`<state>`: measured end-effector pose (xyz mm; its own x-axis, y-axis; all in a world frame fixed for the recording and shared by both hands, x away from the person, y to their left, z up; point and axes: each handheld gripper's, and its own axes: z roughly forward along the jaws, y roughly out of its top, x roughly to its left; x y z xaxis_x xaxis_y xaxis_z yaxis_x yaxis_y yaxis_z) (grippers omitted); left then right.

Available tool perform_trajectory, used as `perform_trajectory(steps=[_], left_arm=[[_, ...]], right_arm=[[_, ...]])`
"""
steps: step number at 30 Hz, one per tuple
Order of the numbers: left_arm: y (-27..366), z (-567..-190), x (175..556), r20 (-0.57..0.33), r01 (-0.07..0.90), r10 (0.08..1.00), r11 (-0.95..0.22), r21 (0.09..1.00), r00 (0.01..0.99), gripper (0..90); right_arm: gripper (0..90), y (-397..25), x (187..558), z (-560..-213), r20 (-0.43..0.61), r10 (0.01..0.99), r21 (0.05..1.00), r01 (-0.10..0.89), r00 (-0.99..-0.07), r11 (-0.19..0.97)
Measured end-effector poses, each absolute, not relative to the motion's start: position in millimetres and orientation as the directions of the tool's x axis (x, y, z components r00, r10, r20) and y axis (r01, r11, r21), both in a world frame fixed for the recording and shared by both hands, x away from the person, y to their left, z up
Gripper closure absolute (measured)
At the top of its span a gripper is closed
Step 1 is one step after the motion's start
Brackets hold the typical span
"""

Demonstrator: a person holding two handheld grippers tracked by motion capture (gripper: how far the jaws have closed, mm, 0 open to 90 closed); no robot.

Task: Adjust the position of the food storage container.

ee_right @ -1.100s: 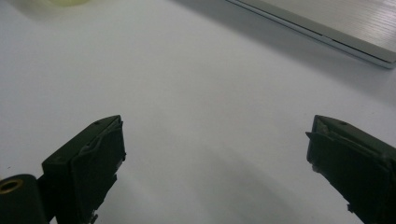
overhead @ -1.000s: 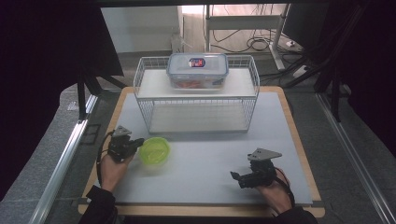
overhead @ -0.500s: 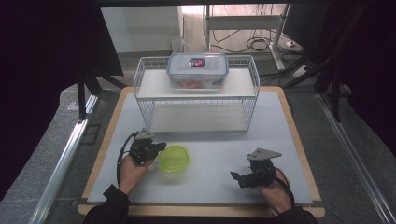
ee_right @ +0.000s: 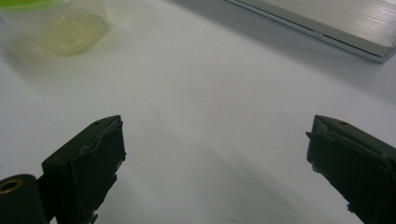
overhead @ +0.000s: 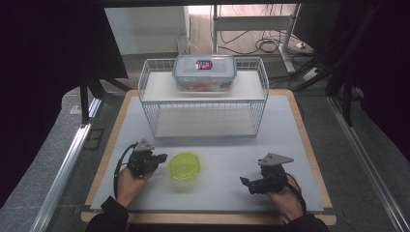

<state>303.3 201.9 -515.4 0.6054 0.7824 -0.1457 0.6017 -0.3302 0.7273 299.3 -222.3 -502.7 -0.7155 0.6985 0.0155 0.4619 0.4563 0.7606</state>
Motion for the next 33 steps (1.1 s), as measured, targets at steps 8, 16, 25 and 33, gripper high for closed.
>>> perform_trajectory(steps=[8, 16, 25, 33], left_arm=[[178.5, -527.4, 282.6, -0.127, 0.6, 0.728, -0.439, 0.669, 0.674, 89.6], [160.4, -529.8, 286.3, -0.122, 0.585, 0.703, -0.468, 0.663, 0.701, 89.6], [136.3, -529.1, 285.3, -0.124, 0.556, 0.662, -0.495, 0.668, 0.739, 89.6], [129.8, -528.4, 281.8, -0.078, 0.53, 0.656, -0.527, 0.664, 0.75, 89.4]], right_arm=[[4.1, -221.4, 298.7, -502.6, 0.013, 0.699, 0.76, 0.462, -0.715, 0.458], [4.1, -220.5, 299.0, -503.6, 0.009, 0.695, 0.755, 0.46, -0.719, 0.466], [4.1, -219.7, 299.2, -504.3, 0.004, 0.691, 0.754, 0.456, -0.722, 0.472], [4.5, -218.9, 298.6, -504.3, 0.005, 0.688, 0.746, 0.461, -0.726, 0.481]])
